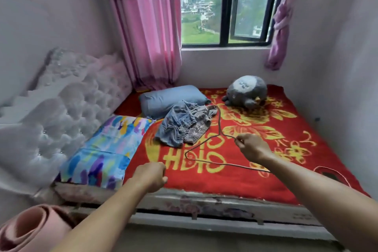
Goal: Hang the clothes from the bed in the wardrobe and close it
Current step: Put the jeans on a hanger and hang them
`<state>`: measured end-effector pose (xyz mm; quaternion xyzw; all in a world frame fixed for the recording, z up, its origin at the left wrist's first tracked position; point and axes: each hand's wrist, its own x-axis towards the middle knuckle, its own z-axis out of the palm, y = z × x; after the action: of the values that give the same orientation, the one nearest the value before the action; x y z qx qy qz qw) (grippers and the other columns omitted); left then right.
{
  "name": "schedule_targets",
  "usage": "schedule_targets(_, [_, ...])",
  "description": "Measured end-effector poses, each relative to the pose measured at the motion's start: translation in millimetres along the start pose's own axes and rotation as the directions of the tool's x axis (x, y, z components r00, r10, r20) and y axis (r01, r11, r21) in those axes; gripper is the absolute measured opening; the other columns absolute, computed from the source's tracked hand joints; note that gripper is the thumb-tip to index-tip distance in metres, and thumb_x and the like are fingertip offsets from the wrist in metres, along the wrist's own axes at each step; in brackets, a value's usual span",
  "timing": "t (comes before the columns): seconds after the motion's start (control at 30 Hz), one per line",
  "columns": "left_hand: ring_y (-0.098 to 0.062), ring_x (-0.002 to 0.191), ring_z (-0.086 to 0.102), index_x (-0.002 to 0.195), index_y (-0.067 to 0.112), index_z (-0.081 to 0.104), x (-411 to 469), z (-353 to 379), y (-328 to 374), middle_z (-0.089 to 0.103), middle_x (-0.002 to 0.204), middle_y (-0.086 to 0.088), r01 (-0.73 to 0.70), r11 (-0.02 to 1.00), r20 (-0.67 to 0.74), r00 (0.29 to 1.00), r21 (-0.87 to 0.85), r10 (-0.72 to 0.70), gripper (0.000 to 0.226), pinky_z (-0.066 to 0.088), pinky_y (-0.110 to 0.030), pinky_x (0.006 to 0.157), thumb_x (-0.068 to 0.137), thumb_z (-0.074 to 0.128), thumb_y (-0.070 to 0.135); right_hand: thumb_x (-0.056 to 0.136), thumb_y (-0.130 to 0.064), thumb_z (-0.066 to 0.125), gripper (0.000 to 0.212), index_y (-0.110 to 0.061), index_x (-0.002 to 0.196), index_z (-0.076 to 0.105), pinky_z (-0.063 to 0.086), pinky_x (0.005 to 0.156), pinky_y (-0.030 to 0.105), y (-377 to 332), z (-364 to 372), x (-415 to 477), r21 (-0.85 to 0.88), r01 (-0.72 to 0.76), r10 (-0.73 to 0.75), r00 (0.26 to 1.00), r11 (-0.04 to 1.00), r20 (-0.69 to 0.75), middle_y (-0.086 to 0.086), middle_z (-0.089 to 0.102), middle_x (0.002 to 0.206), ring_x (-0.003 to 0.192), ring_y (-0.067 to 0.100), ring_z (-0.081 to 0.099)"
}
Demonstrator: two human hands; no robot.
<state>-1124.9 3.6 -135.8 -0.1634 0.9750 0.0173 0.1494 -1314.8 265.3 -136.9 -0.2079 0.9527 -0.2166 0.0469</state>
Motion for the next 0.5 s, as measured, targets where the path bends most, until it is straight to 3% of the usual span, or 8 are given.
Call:
schedule_targets(0.23, [-0.030,0.104,0.060,0.106,0.016,0.060,158.6,-9.9,-13.7,0.063,0.114,-0.008,-0.096,0.995,0.134,0.986,0.006,0.094,0.028,0.047,-0.034,0.081,0.092,0.050,0.038,0.096,-0.029,0.052,0.031,-0.015,0.071,0.065,0.041,0.055,0.036,41.3,27.0,124.2,0.171,-0.264,0.274,0.961,0.949,-0.037,0.000,0.062,0.064,0.061,0.023,0.058])
schedule_targets(0.37, [-0.029,0.101,0.060,0.102,0.017,0.060,230.2,-14.0,-14.3,0.064,0.111,-0.007,-0.102,0.995,0.180,0.978,-0.023,0.105,0.025,0.045,-0.033,0.076,0.091,0.051,0.038,0.096,-0.029,0.053,0.024,-0.017,0.081,0.069,0.042,0.062,0.036,57.2,41.5,171.0,0.243,-0.366,0.397,0.913,0.898,-0.091,0.004,0.067,0.075,0.076,0.028,0.062])
schedule_targets(0.5, [-0.028,0.098,0.060,0.104,0.016,0.062,294.1,-3.6,-11.0,0.064,0.107,-0.007,-0.115,0.993,0.247,0.962,-0.029,0.118,0.027,0.047,-0.034,0.076,0.092,0.051,0.037,0.096,-0.028,0.054,0.021,-0.021,0.080,0.068,0.048,0.067,0.039,82.5,64.6,230.3,0.348,-0.454,0.509,0.857,0.820,-0.082,0.005,0.069,0.074,0.075,0.029,0.063])
